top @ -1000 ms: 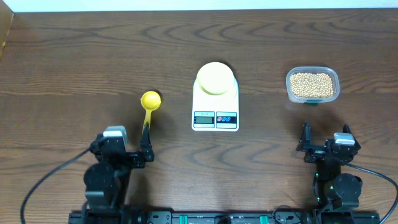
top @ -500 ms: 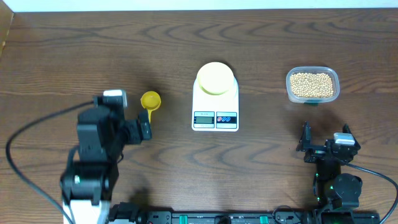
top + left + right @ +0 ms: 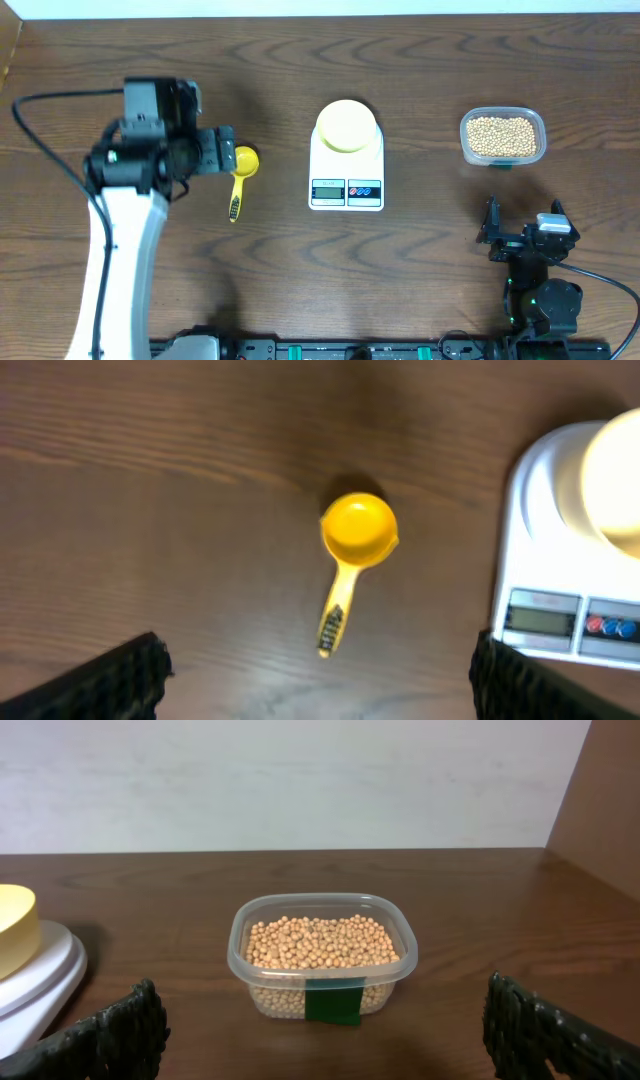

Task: Scoop item into bowl and weigh 50g on scale
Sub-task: 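Move the left gripper over the yellow scoop handle and lower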

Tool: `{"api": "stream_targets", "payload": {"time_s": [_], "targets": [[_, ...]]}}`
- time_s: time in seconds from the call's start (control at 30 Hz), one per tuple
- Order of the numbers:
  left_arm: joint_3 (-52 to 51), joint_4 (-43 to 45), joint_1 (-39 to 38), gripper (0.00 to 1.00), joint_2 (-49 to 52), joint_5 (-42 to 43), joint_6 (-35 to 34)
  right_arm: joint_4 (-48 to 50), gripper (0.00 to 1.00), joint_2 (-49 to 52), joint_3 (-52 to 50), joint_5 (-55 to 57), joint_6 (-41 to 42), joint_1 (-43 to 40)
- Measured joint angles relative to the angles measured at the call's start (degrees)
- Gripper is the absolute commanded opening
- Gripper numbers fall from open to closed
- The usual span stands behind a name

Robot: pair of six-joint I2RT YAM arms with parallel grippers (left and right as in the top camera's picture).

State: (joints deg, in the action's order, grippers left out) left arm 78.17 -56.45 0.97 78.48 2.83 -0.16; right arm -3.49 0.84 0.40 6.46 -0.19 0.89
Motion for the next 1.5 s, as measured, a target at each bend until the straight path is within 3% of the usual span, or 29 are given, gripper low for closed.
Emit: {"api": "stream_targets", "payload": {"time_s": [0.43,1.3,1.5], "targets": [[2.40,-1.81,3.82,0.98,14.71,1.16,0.02,0.00,0.99,0.00,-0.02,0.02,0.00,0.00],[1.77,2.49,3.82,0.98,15.63,1.31,0.02,0.00,0.99,0.00,0.00,0.02,0.00,0.00],[1.75,2.86,3.82,0.98,19.80,1.31,0.20,0.00,0.99,0.00,0.00,0.02,0.00,0.00]]}}
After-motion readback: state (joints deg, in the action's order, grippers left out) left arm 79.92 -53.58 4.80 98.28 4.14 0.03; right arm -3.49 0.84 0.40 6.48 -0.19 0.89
